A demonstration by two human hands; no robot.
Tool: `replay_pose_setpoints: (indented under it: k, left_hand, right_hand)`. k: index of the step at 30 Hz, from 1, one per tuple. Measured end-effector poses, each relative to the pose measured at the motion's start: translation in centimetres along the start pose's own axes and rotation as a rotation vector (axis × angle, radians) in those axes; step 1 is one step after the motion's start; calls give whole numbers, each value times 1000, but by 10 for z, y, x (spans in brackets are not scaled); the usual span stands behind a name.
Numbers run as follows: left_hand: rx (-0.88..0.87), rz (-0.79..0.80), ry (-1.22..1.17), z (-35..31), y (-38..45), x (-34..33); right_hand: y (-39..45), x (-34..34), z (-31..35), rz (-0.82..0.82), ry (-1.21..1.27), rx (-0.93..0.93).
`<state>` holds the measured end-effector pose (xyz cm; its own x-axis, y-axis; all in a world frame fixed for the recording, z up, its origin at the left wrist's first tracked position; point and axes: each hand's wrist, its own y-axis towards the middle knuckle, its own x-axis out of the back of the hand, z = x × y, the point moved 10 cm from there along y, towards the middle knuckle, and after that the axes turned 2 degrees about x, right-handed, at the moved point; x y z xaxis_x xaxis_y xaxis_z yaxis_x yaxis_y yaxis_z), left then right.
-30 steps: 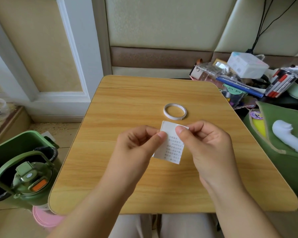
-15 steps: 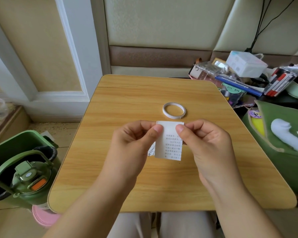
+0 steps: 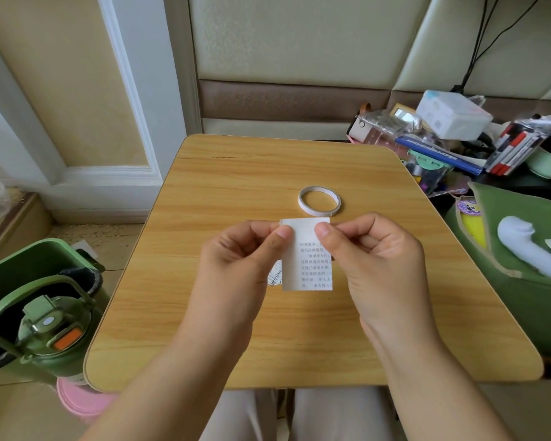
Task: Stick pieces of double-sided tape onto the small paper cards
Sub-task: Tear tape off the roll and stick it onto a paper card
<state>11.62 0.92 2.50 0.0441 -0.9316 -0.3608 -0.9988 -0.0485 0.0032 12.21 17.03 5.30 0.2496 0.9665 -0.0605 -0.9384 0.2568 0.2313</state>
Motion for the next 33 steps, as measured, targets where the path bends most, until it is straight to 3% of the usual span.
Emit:
replay_pose_setpoints:
  k: [5,8,17,20,25,33]
  left_hand:
    - [25,-50,-13,3,3,6]
    - [27,-59,-9,4,5,9]
    - [67,-22,42,13,13,11]
    - [114,84,183,19,17,8]
    - [132,232,406,28,21,2]
    - [137,37,185,44,12,15]
  right_hand:
    - [-3,-5,-21,106,65,-218]
    - [-8,-10,-26,196,50,-251]
    - [0,-12,-28,232,-206,-116]
    - [8,-10,-27,232,-272,-77]
    - [10,-23,-25,407,-543,-21]
    - [6,-25,-45,391,-434,-114]
